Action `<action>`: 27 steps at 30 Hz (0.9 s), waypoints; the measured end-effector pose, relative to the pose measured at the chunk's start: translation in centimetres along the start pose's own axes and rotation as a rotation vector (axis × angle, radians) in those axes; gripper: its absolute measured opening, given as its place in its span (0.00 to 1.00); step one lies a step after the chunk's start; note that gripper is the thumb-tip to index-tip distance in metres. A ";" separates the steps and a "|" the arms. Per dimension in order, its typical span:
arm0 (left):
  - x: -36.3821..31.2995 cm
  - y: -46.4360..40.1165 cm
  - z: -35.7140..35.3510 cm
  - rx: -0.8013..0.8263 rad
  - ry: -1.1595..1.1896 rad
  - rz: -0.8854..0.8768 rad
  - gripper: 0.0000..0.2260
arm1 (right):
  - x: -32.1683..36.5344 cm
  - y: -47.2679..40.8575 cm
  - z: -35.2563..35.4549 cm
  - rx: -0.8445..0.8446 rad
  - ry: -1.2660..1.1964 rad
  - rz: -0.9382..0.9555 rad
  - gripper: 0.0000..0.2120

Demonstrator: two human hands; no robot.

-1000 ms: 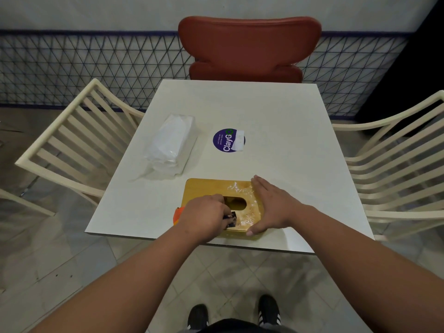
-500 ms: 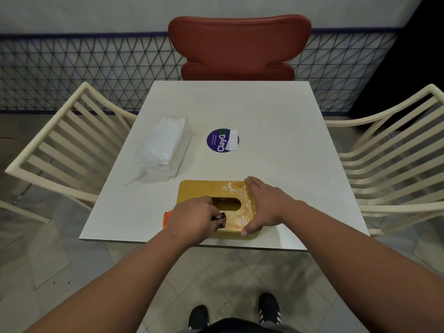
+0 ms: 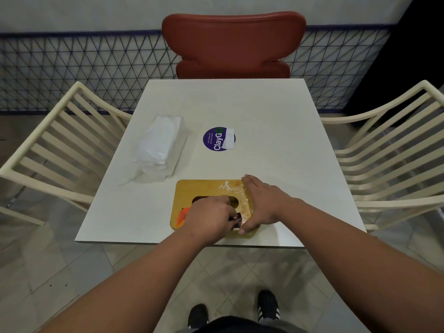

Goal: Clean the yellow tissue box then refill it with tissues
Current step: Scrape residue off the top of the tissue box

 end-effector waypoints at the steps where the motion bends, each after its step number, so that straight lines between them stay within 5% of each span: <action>1: 0.3 -0.4 0.2 -0.008 0.008 0.017 0.14 | 0.0 0.0 0.0 0.002 0.003 -0.001 0.68; 27: 0.9 -0.3 0.3 0.046 -0.057 0.036 0.14 | -1.6 0.4 0.1 0.042 0.002 0.041 0.71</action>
Point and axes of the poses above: each hand's wrist, its own y-axis away from the middle knuckle, its own z-axis out of the back of the hand, x = y × z, the point moved 7 cm from there along -y, towards the middle knuckle, and after that the axes turned 3 degrees about z, right-handed, at the moved point
